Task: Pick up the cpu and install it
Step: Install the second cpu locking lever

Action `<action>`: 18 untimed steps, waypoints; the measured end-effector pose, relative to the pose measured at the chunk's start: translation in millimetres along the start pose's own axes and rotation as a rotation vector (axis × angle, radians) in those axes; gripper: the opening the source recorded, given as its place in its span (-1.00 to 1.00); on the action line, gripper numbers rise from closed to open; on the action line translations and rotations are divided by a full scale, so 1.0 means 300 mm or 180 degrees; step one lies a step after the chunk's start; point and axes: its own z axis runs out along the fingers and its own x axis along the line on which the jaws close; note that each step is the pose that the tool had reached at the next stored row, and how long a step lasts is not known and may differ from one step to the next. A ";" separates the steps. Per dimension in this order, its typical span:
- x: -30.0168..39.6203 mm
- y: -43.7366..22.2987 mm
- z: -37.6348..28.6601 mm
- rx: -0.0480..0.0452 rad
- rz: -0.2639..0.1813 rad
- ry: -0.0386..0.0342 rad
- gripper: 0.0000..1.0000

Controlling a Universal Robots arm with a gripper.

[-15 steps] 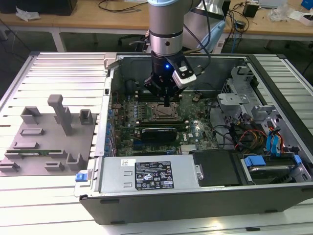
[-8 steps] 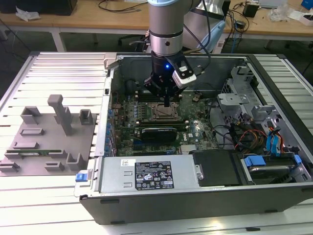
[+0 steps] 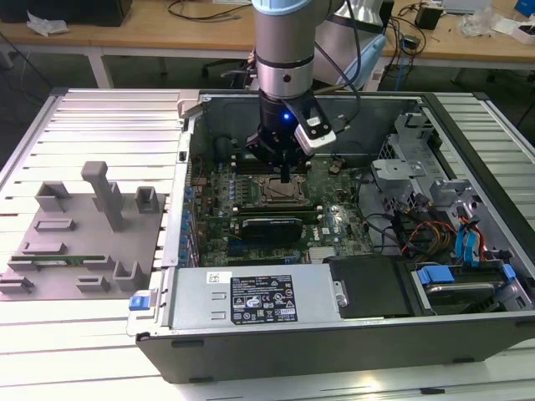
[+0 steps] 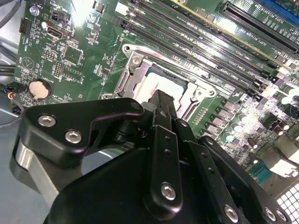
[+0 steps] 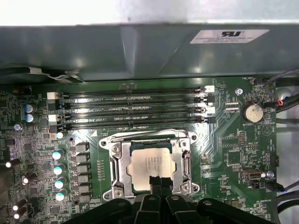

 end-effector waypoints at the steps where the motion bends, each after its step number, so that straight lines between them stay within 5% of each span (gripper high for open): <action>1: 0.000 -0.004 0.000 -0.0012 0.0001 0.0001 -0.79; 7: -0.003 -0.049 0.002 -0.0171 0.0016 0.0010 -0.79; 8: -0.004 -0.070 0.003 -0.0210 0.0020 0.0015 -0.79; 12: -0.005 -0.088 0.003 -0.0209 0.0038 0.0045 -0.79; 14: -0.014 -0.104 0.006 -0.0202 0.0071 0.0111 -0.79; 18: -0.039 -0.107 0.009 -0.0201 0.0071 0.0124 -0.79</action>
